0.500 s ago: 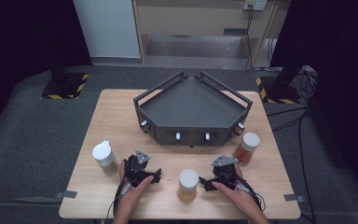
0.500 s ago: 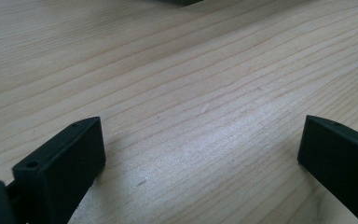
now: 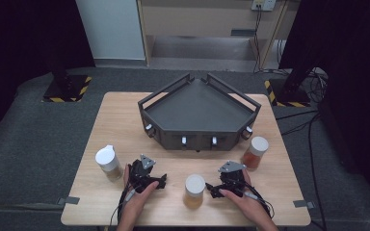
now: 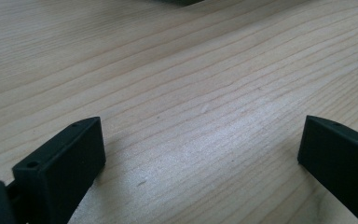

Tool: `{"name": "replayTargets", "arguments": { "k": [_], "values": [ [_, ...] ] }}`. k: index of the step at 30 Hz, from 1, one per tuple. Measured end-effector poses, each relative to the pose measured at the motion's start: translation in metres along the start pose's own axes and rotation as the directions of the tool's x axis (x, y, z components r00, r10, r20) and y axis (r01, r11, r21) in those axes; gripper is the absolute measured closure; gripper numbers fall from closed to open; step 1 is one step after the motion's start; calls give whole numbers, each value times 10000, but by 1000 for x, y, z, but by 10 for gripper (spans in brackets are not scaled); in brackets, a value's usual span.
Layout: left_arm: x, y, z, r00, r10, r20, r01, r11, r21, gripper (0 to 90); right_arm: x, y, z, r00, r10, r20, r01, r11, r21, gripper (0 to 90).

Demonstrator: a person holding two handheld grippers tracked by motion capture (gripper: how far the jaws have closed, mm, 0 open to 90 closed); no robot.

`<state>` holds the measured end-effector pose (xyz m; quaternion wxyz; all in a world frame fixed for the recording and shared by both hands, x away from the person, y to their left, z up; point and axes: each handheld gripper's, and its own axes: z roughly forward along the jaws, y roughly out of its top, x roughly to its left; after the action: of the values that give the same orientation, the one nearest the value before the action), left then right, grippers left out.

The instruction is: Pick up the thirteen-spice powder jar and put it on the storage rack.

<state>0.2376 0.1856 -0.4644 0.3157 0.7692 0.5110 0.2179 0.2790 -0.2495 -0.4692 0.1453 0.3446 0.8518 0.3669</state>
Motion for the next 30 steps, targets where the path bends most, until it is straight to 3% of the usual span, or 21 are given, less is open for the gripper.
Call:
{"name": "replayTargets", "arguments": {
  "k": [14,30],
  "values": [
    [3,0,-3,10000,-54,78,55,10000,-53,16,2,0,0,9999,74,79,-74,10000,-6,8],
    [-4,12,-35,9993,359,75,-354,9978,-563,27,3,-1,-1,9999,104,118,-104,9999,-1,8]
  ]
}}
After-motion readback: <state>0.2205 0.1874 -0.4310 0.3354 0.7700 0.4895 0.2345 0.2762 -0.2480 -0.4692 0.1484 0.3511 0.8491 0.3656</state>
